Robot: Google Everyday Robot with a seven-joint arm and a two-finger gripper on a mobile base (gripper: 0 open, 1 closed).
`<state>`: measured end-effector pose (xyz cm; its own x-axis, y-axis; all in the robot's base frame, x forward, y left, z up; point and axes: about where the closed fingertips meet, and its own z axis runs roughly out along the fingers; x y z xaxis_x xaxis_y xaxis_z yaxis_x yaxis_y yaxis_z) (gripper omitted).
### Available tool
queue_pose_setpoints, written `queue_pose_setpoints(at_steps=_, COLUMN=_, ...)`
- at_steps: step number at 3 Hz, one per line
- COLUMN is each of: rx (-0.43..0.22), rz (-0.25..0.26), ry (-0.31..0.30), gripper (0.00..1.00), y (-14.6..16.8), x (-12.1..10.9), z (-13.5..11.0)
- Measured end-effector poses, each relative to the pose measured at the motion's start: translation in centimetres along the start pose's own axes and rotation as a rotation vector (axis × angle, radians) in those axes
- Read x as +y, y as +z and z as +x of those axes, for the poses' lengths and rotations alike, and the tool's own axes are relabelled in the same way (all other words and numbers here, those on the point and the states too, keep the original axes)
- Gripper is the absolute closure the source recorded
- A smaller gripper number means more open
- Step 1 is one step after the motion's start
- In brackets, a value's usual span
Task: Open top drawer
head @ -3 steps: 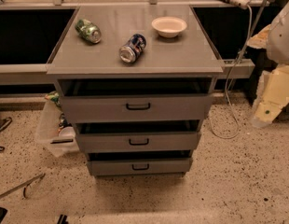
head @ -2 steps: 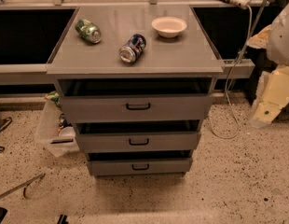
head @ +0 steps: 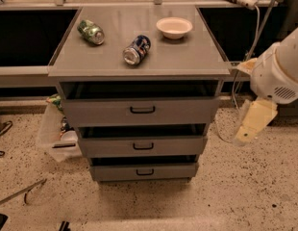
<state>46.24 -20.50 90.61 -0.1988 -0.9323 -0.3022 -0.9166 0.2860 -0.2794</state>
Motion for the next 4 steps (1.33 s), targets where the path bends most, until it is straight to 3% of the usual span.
queue_pose_setpoints(at_steps=2, rx=-0.108, rz=0.078, ry=0.017, gripper=0.00, y=11.4, x=-3.8, z=-0.2)
queue_pose_setpoints(at_steps=3, rx=-0.117, rz=0.071, ry=0.007, gripper=0.00, y=12.3, x=-3.8, z=-0.5)
queue_pose_setpoints(at_steps=4, rx=-0.161, rz=0.049, ry=-0.020, gripper=0.00, y=15.2, x=-4.4, z=-1.6)
